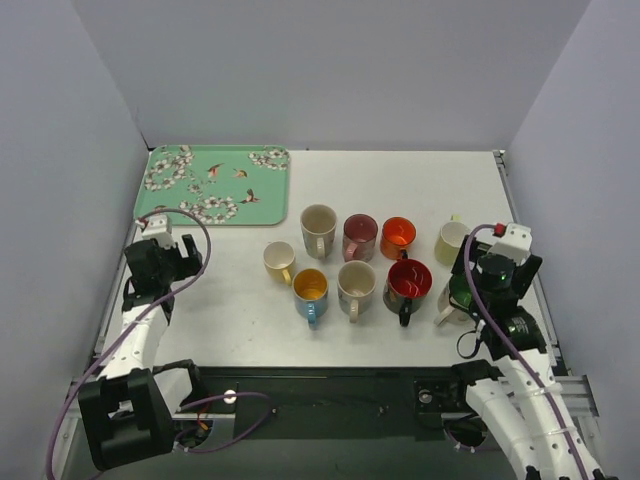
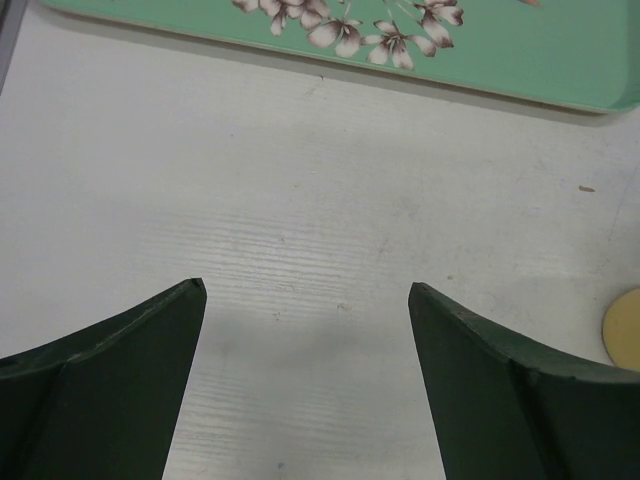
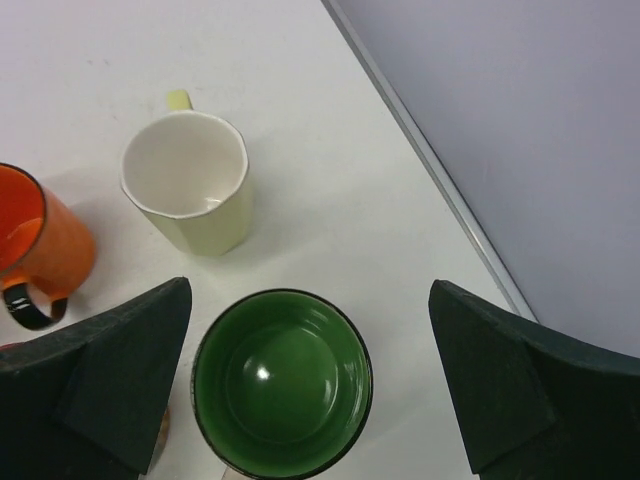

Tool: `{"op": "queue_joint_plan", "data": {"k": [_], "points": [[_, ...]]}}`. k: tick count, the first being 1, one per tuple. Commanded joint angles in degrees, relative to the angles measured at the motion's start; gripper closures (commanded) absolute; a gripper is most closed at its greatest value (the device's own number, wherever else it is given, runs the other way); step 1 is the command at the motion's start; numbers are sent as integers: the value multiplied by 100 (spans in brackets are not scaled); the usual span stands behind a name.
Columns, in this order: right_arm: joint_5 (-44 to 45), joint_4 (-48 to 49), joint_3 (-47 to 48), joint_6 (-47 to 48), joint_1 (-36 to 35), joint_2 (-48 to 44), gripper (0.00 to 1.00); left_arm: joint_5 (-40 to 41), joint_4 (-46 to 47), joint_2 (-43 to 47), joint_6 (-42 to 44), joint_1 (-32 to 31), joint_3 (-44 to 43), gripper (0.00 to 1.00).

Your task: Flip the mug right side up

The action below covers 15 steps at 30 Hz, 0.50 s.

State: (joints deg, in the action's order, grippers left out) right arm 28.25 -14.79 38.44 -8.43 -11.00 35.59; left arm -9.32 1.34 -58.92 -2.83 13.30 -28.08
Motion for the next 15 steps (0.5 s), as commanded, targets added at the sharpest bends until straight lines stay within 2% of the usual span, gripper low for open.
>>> {"op": "queue_joint_plan", "data": {"k": [1, 7, 15], "points": [[637, 1660, -1108, 96, 28, -482, 0, 247, 1148, 301, -578, 24, 346, 7], [769, 2059, -2041, -19, 28, -1001, 0, -43, 2079, 267, -244, 24, 873, 5], [717, 2111, -2288, -89, 28, -1397, 0, -105, 2151, 135, -332, 24, 1032, 3]]}}
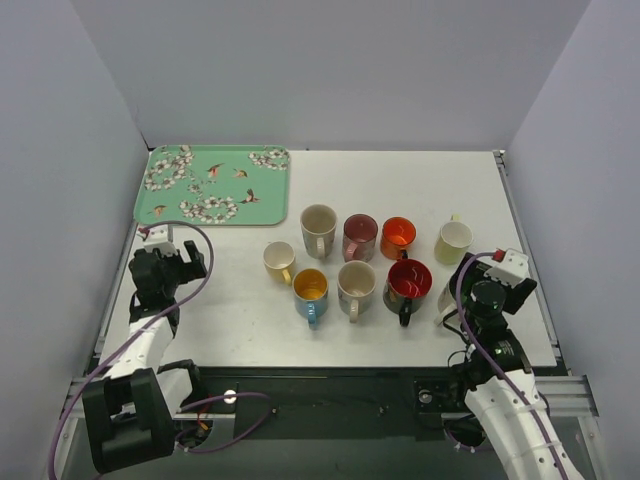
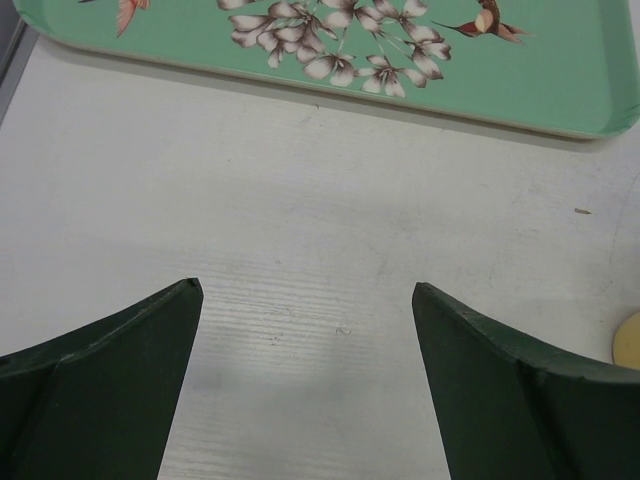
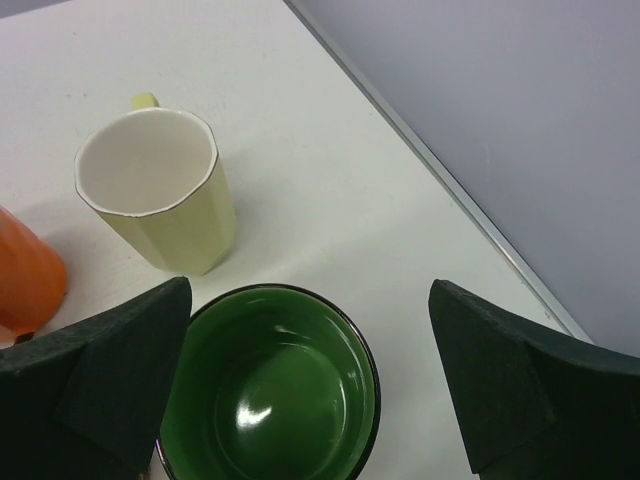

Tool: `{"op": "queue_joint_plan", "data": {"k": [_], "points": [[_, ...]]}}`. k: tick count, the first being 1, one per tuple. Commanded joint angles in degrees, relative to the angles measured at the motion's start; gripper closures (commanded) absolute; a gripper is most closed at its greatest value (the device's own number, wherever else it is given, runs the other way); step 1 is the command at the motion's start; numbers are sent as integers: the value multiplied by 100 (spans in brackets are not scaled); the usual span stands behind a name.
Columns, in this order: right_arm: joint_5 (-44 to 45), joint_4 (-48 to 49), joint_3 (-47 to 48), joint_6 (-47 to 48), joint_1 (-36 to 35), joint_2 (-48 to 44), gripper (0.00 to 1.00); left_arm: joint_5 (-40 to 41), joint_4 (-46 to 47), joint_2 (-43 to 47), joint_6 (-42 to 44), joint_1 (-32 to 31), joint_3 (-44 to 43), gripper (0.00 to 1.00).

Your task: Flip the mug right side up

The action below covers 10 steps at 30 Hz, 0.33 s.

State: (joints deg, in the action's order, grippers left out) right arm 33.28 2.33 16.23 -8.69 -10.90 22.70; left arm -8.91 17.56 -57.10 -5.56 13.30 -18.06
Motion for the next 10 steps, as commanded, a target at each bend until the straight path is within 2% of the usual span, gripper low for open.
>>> {"op": "queue_joint_plan", "data": {"k": [1, 10], "points": [[223, 400, -67, -63, 17, -116, 0, -173, 520, -47, -68, 24, 31, 3], [127, 409, -85, -54, 17, -90, 0, -103, 617, -3, -252, 24, 119, 3]]}}
